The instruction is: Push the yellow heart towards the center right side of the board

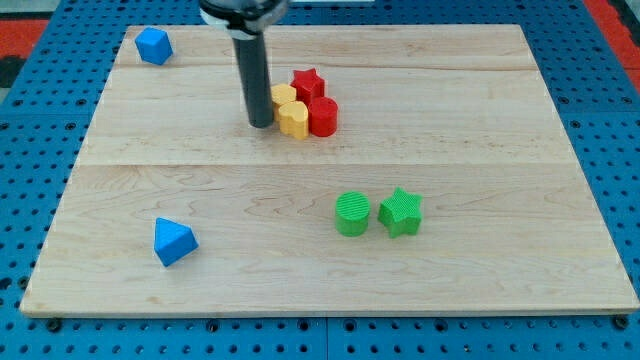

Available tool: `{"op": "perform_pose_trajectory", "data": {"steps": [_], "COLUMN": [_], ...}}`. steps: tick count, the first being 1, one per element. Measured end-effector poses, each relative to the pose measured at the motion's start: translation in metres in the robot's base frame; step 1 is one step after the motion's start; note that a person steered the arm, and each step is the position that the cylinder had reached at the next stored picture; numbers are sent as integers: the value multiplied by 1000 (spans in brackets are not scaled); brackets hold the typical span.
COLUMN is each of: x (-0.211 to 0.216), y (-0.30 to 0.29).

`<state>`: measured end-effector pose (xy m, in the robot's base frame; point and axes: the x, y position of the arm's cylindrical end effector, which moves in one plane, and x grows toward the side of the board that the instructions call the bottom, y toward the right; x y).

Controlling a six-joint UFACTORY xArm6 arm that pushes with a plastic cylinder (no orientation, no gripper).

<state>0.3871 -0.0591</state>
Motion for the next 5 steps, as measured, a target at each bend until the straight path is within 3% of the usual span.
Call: {"op": "perform_pose_trajectory", "data": {"steps": [2,3,4,5], "x": [17,-9,-8,13], "y": [101,108,158,171]}}
